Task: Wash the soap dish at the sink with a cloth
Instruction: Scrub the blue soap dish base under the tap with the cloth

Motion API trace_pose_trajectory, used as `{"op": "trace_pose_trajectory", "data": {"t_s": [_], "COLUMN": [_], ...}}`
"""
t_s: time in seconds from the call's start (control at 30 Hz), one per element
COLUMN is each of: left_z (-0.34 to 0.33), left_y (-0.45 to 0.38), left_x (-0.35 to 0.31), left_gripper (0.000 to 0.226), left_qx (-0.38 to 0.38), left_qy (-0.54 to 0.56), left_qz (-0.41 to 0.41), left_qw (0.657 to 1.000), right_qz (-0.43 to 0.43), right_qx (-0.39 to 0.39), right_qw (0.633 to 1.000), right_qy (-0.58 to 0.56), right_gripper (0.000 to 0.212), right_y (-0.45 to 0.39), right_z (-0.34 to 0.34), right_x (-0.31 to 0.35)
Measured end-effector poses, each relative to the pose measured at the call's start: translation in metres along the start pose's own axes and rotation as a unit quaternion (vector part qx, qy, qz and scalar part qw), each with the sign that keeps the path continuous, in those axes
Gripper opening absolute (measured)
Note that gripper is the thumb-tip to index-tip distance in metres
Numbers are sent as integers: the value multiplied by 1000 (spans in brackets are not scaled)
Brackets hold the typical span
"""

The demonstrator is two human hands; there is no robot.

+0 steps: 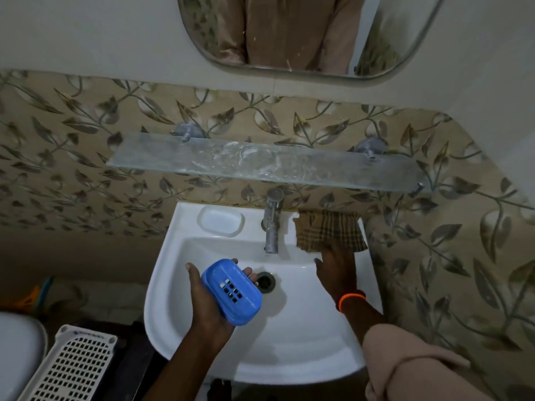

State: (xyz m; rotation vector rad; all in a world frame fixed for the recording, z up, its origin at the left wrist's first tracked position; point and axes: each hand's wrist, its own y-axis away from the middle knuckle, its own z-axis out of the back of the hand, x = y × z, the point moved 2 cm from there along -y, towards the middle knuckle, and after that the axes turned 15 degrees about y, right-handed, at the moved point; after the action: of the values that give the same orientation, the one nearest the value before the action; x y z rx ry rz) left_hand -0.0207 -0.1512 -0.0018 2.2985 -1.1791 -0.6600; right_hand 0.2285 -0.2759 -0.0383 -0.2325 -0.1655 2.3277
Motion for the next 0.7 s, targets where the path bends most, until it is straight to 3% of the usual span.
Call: {"op": "trace_pose_trajectory", "data": {"t_s": [0.2, 0.27, 0.4, 0.6, 0.7], "left_z": [1, 2, -3, -19, -19], "left_y": [0, 0, 2, 18, 24], "left_x": [-4, -1, 6, 16, 20], "left_gripper": [87, 87, 87, 83, 82], "left_qx": [-4, -14, -16, 17, 35], "left_qy": [-12, -14, -20, -38, -42], "left_qz": [-14, -9, 5, 47, 65], "left_qw": [1000, 1000, 1000, 998, 996], "right_qz": [56, 51, -17, -107, -165], "right_qx": [-73, -77, -57, -80, -13], "right_qw": [995, 995, 975, 883, 778], "right_qy": [24, -28, -215, -449, -606], "right_gripper": [15, 7, 18, 4, 20], "right_y": [-11, -17, -25, -21, -3], "right_z": [-9, -5, 12, 58, 83], "right_x": [1, -2, -13, -22, -18]}}
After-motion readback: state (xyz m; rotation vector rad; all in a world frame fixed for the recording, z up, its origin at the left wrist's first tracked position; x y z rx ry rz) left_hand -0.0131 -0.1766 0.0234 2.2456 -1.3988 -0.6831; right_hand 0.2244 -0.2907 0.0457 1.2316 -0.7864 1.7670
